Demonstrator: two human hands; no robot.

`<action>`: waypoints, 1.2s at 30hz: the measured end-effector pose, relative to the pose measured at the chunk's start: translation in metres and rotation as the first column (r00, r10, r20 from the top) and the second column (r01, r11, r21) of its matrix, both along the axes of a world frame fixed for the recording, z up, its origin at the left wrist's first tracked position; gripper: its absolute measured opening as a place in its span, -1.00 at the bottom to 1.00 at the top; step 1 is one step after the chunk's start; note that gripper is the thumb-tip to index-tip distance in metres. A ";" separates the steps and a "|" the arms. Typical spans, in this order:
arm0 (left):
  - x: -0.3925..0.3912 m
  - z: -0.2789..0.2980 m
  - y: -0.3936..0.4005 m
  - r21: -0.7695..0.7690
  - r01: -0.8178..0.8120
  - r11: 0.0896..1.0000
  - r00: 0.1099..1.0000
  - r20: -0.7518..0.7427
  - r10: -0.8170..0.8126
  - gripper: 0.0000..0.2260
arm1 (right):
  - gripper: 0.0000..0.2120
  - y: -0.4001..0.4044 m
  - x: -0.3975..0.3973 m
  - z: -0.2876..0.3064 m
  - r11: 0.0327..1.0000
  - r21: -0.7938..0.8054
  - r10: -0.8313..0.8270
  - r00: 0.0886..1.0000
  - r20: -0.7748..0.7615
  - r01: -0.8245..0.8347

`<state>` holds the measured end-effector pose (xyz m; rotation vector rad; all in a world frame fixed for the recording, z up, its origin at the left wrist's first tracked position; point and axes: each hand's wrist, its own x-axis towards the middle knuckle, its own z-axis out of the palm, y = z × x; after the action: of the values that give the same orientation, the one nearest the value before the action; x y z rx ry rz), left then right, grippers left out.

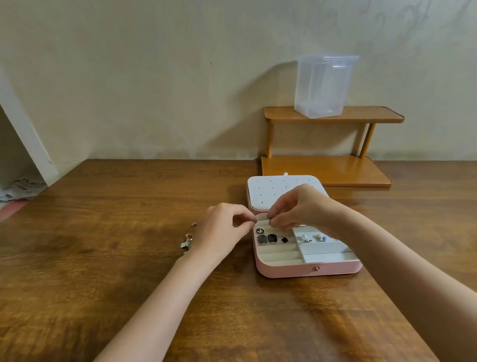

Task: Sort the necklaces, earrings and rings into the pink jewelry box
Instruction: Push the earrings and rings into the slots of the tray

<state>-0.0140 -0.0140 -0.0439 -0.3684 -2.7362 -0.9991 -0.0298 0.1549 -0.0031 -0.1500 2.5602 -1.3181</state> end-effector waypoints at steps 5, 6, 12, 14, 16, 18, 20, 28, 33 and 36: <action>-0.003 0.006 0.006 -0.018 0.021 1.000 1.000 0.000 -0.021 -0.88 | -0.85 0.004 -0.006 0.004 0.986 0.168 -0.004 0.995 -0.098 0.020; -0.005 0.007 0.008 -0.029 0.024 0.999 1.000 0.009 -0.024 -0.87 | -0.85 0.005 -0.007 0.006 0.979 0.202 0.009 0.991 -0.132 0.018; -0.013 0.000 0.018 -0.093 0.036 0.995 0.997 0.070 -0.029 -0.83 | -0.84 -0.001 -0.008 -0.003 0.941 0.339 0.089 0.971 -0.221 -0.009; -0.014 -0.002 0.017 -0.088 0.033 0.996 0.998 0.063 -0.027 -0.82 | -0.84 -0.002 -0.009 -0.009 0.934 0.358 0.087 0.964 -0.250 0.009; -0.014 -0.002 0.017 -0.089 0.043 0.995 0.998 0.051 -0.038 -0.82 | -0.85 -0.002 -0.008 -0.011 0.929 0.369 0.077 0.959 -0.273 0.030; -0.015 -0.002 0.016 -0.083 0.053 0.995 0.998 0.045 -0.049 -0.81 | -0.85 -0.001 -0.007 -0.012 0.925 0.378 0.072 0.955 -0.286 0.044; -0.015 -0.002 0.016 -0.073 0.055 0.996 0.998 0.041 -0.052 -0.80 | -0.85 0.001 -0.005 -0.013 0.929 0.365 0.058 0.954 -0.295 0.056; -0.013 -0.005 0.018 -0.072 0.048 0.996 0.999 0.014 -0.047 -0.81 | -0.88 0.001 -0.003 -0.017 0.932 0.354 0.051 0.937 -0.346 0.080; -0.008 0.003 0.008 -0.041 0.036 0.999 0.999 -0.024 -0.037 -0.80 | -0.85 0.000 -0.004 0.001 0.915 0.386 0.079 0.885 -0.459 0.119; -0.008 0.016 -0.021 -0.047 -0.072 0.996 0.997 -0.032 0.070 -0.81 | -0.84 -0.016 -0.004 0.010 0.940 0.337 0.130 0.859 -0.496 0.053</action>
<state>-0.0221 -0.0352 -0.0282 -0.2890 -2.7297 -0.9041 -0.0335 0.1389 0.0064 -0.5512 3.1632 -0.8765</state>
